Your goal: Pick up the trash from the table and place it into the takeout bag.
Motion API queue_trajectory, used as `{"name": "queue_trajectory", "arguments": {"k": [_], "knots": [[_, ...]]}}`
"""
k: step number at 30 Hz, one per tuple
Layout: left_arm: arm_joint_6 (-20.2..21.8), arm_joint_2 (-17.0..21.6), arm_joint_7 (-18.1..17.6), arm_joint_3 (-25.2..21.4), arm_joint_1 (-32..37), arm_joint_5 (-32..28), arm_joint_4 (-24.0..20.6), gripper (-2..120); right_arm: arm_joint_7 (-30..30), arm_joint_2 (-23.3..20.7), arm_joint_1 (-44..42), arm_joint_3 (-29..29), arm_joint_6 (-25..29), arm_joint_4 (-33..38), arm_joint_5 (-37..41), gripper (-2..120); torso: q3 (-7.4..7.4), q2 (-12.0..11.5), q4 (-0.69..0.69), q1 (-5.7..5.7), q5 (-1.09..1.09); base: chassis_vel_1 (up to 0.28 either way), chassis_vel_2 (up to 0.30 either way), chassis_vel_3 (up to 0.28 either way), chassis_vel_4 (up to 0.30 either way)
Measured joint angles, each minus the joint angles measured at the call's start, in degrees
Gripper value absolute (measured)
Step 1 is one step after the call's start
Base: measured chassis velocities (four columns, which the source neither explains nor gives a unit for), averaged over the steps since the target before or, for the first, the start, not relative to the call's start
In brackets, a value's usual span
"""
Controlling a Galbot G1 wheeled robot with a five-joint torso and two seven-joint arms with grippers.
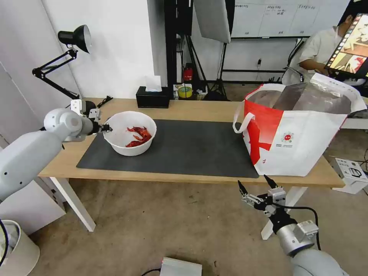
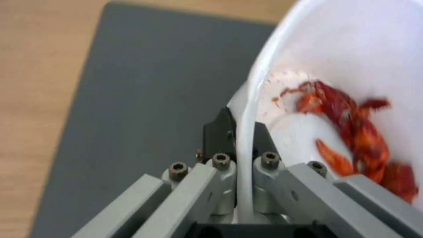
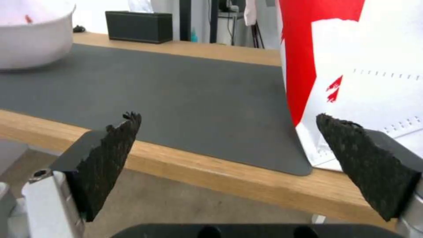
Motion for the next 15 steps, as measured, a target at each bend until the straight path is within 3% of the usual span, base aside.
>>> {"name": "queue_trajectory", "arguments": {"k": [9, 15], "knots": [[0.0, -2.9, -5.7, -0.7, -3.9, -6.5, -10.0, 0, 0.0, 0.0, 0.0, 0.0, 0.0, 0.0, 0.0, 100, 0.0, 0.0, -0.01, 0.0, 0.01, 0.0, 0.0, 0.0, 0.0], [0.0, -6.7, -7.6, -0.1, -8.6, -9.4, -11.4, 0, 0.0, 0.0, 0.0, 0.0, 0.0, 0.0, 0.0, 100, 0.0, 0.0, -0.01, 0.0, 0.03, 0.0, 0.0, 0.0, 0.0]]}}
